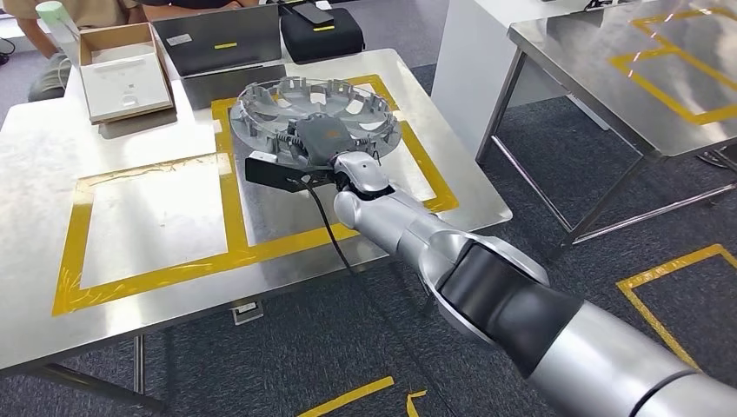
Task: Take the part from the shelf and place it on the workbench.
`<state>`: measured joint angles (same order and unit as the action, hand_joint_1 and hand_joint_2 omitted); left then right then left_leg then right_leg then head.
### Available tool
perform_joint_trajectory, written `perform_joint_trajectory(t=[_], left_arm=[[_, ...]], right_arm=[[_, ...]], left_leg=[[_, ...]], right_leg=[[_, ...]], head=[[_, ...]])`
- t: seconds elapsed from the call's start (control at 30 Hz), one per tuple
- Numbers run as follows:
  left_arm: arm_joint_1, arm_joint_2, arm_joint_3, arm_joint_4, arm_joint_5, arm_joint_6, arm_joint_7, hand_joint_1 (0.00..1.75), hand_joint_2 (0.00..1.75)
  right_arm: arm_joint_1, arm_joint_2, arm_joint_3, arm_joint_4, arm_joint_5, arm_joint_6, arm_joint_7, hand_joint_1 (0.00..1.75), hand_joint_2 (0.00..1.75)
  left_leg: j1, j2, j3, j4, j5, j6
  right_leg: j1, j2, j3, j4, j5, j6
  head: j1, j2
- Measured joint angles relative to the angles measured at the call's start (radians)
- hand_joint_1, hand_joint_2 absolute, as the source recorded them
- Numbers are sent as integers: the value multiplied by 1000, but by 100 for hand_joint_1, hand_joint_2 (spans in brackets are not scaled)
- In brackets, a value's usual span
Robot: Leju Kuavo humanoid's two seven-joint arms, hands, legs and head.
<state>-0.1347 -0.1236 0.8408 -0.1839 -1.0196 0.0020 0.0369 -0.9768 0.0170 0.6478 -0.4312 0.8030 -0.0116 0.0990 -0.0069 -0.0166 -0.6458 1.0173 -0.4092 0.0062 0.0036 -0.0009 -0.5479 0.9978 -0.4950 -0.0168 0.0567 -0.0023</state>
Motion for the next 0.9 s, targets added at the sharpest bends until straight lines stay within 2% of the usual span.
perform_joint_trajectory(t=[0.03, 0.13, 0.17, 0.27, 0.47, 0.67, 0.8, 0.83, 0.9], left_arm=[[-1, 0, -1, 0, 0, 0, -1, 0, 175], [-5, 0, -4, 0, -1, 0, -5, 0, 175], [-6, 0, -5, 0, -1, 1, -5, 0, 131], [-9, -1, -6, 1, -5, 4, -5, 0, 0], [-13, -3, -12, 2, -9, -18, 1, 0, 0], [-14, -2, -13, 2, -17, -11, 17, 0, 0], [-15, -2, -13, 2, -6, -10, 13, 0, 0], [-15, -3, -13, 2, -2, -10, 10, 0, 0], [-15, -3, -12, 2, 6, -10, 2, 0, 0]], right_arm=[[-11, 1, -6, 22, -1, 10, 12, 175, 175], [-30, 2, -24, 72, -4, 27, 30, 44, 44], [-35, 2, -29, 84, -5, 30, 31, 0, 0], [-51, 2, -41, 110, -5, 32, 32, 0, 0], [-59, -6, -68, 130, -7, 27, -2, 0, 0], [-83, -8, -93, 121, -27, -4, -129, 0, 0], [-101, -14, -124, 62, -93, -33, -244, 0, 0], [-108, -18, -134, 33, -114, -43, -270, 0, 0], [-114, -33, -153, -48, -155, -59, -301, 0, 0]], left_leg=[[0, 0, 0, 0, 0, 0], [0, 2, 1, 0, 0, 0], [0, 3, 2, 0, 0, 1], [1, 5, 6, 0, 0, 1], [2, 6, 14, -2, 1, 0], [3, 6, 17, -2, 1, 0], [1, 8, 24, -15, 9, 17], [4, 10, 28, -25, 15, 20], [9, 14, 31, -36, 22, 23]], right_leg=[[0, 0, 1, -1, 0, 4], [-1, 1, 1, -2, 1, 10], [-1, 1, 1, -2, 2, 11], [-2, 3, 3, -2, 2, 12], [-2, 3, 10, -1, 1, 13], [-2, 4, 13, 0, 2, 13], [-4, 4, 14, -3, 2, 29], [-4, 4, 6, 15, -11, 32], [-7, 4, -38, 111, -68, 38]], head=[[0, 0], [0, 0], [0, 0], [0, 0], [0, 0], [0, 0], [0, 0], [1, 0], [3, 0]])
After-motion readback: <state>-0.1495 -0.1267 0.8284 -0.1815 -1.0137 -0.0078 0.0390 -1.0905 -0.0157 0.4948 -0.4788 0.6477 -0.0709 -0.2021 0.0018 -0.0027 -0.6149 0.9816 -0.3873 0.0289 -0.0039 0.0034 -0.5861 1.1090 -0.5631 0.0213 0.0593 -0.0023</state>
